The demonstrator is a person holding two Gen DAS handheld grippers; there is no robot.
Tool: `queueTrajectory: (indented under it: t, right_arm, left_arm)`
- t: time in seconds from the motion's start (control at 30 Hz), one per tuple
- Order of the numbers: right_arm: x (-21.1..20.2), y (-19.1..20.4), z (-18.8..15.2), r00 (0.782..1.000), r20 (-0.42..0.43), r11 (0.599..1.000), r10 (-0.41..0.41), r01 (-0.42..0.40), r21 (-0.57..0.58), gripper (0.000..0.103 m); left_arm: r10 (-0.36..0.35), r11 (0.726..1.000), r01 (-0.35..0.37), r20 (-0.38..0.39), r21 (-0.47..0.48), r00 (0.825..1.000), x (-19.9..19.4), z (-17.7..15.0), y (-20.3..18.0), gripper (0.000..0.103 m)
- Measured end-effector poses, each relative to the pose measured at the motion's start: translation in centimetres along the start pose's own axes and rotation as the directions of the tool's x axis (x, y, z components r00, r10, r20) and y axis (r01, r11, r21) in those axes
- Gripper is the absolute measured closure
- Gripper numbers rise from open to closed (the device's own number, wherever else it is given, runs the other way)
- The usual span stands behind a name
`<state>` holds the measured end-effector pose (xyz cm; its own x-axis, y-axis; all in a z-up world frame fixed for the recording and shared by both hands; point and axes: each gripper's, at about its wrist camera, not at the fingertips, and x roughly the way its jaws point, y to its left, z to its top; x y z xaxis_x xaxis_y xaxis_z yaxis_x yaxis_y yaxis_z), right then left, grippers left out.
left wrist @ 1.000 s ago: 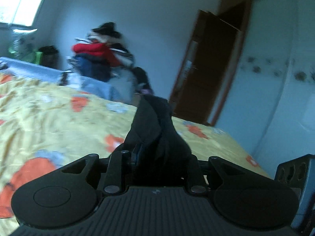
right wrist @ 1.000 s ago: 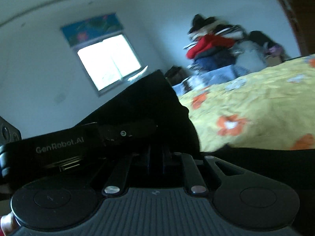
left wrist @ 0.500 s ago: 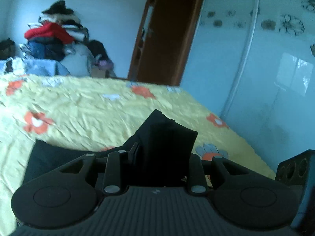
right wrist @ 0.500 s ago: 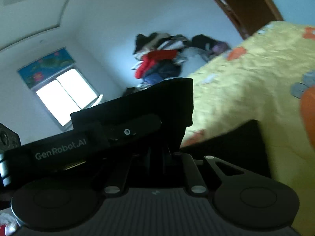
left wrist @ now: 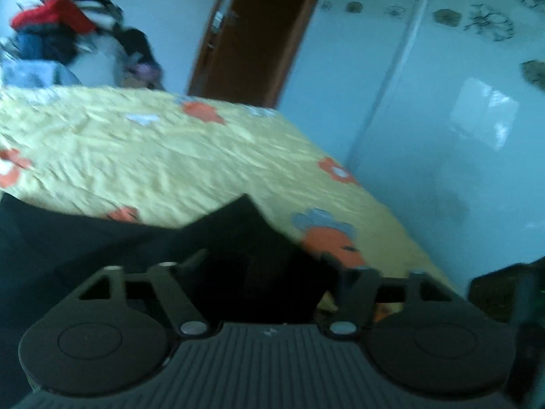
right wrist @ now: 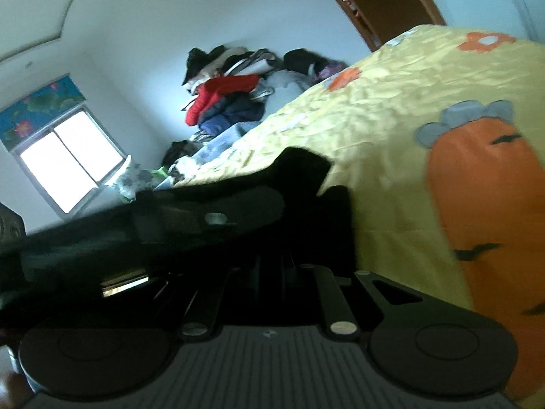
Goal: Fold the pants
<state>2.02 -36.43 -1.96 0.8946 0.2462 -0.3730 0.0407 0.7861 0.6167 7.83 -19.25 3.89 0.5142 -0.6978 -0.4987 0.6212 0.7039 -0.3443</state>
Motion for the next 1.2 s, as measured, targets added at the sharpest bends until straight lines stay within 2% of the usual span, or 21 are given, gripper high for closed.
queueTrajectory:
  t: [0.1,0.17,0.23,0.27,0.37,0.4,0.43,0.53,0.6,0.67,0.7,0.73,0.77,0.87,0.9,0.93,1.03,1.1,1.13,1.17,1.2]
  right_arm:
    - [-2.5,-1.9,0.3,0.996,0.046,0.997,-0.071,0.070,0.021,0.092]
    - [-4.0,-2.9,0.8,0.983,0.089,0.987,-0.159,0.157,0.035,0.092]
    - [-5.0,-3.0,1.6,0.962,0.134,0.971,-0.238,0.237,0.020,0.091]
    - [-5.2,-2.5,2.2,0.957,0.153,0.969,-0.245,0.249,-0.007,0.091]
    - [-4.0,-0.6,3.5,0.969,0.157,0.975,-0.193,0.208,-0.085,0.087]
    - [-3.0,0.4,3.9,0.975,0.146,0.975,-0.168,0.186,-0.123,0.087]
    - [-2.0,1.2,4.1,0.980,0.129,0.973,-0.152,0.172,-0.156,0.087]
    - [1.8,4.5,4.1,0.991,0.066,0.945,-0.113,0.128,-0.302,0.087]
    - [4.2,5.8,3.7,0.992,0.012,0.912,-0.123,0.118,-0.392,0.087]
    - [6.3,6.5,2.7,0.975,-0.038,0.850,-0.217,0.170,-0.498,0.087]
    - [6.8,6.4,2.0,0.960,-0.042,0.802,-0.276,0.206,-0.560,0.087]
    - [6.9,6.2,1.4,0.954,-0.033,0.768,-0.298,0.219,-0.601,0.086]
    - [6.3,6.0,1.0,0.954,-0.023,0.757,-0.300,0.224,-0.614,0.081]
    - [4.6,5.1,1.5,0.946,-0.009,0.786,-0.325,0.265,-0.558,0.064]
    - [4.0,5.2,1.8,0.935,0.027,0.777,-0.353,0.309,-0.548,0.062]
    - [3.5,5.5,2.0,0.937,0.051,0.775,-0.347,0.317,-0.547,0.062]
    - [2.7,6.4,2.5,0.969,0.041,0.814,-0.245,0.228,-0.534,0.064]
    - [4.6,6.5,2.0,0.961,0.002,0.786,-0.276,0.227,-0.575,0.064]
    - [6.6,6.0,1.3,0.945,-0.016,0.747,-0.326,0.248,-0.617,0.061]
    - [7.3,5.4,1.1,0.947,-0.015,0.743,-0.321,0.242,-0.624,0.058]
    - [6.9,5.0,1.2,0.954,0.006,0.758,-0.301,0.243,-0.605,0.055]
  left_arm:
    - [-0.111,0.994,0.111,-0.017,-0.010,0.994,-1.8,0.3,0.5,0.013]
    - [-0.085,0.996,0.084,0.019,0.023,0.996,-3.3,0.6,1.3,0.005]
    - [0.046,0.997,-0.051,0.085,0.055,0.995,-4.8,1.0,2.9,0.002]
    - [0.129,0.989,-0.136,0.108,0.059,0.986,-5.2,1.2,3.8,0.001]
    - [0.367,0.926,-0.374,0.107,0.049,0.924,-5.3,2.1,7.3,0.001]
    - [0.427,0.902,-0.431,0.082,0.036,0.900,-4.9,2.5,8.6,0.001]
    - [0.456,0.889,-0.458,0.060,0.028,0.888,-4.5,2.8,9.7,0.001]
    - [0.494,0.868,-0.494,0.014,0.042,0.869,-2.7,3.3,11.5,0.002]
    - [0.495,0.867,-0.494,-0.008,0.064,0.869,-1.5,3.3,12.1,0.001]
    - [0.510,0.859,-0.506,-0.053,0.077,0.858,0.2,3.0,12.6,0.001]
    - [0.520,0.853,-0.515,-0.071,0.086,0.851,1.0,2.8,13.0,0.002]
    - [0.531,0.847,-0.524,-0.086,0.092,0.843,1.3,2.4,13.5,0.001]
    - [0.539,0.842,-0.532,-0.098,0.090,0.837,1.6,2.2,13.9,0.000]
    - [0.538,0.843,-0.537,-0.084,0.039,0.839,0.6,1.9,14.8,0.003]
    - [0.550,0.835,-0.549,-0.067,0.033,0.832,0.1,1.9,14.6,0.003]
    - [0.559,0.829,-0.558,-0.050,0.033,0.828,-0.1,1.9,14.4,0.003]
    - [0.568,0.820,-0.566,-0.003,0.086,0.823,-0.1,1.5,13.4,0.002]
    - [0.592,0.799,-0.582,-0.031,0.149,0.805,1.2,1.2,13.4,0.000]
    - [0.593,0.799,-0.581,-0.041,0.153,0.804,1.6,1.1,13.7,0.001]
    - [0.590,0.803,-0.581,-0.048,0.132,0.806,1.5,1.1,14.0,0.001]
    - [0.585,0.809,-0.579,-0.045,0.104,0.810,0.9,1.2,14.3,0.001]
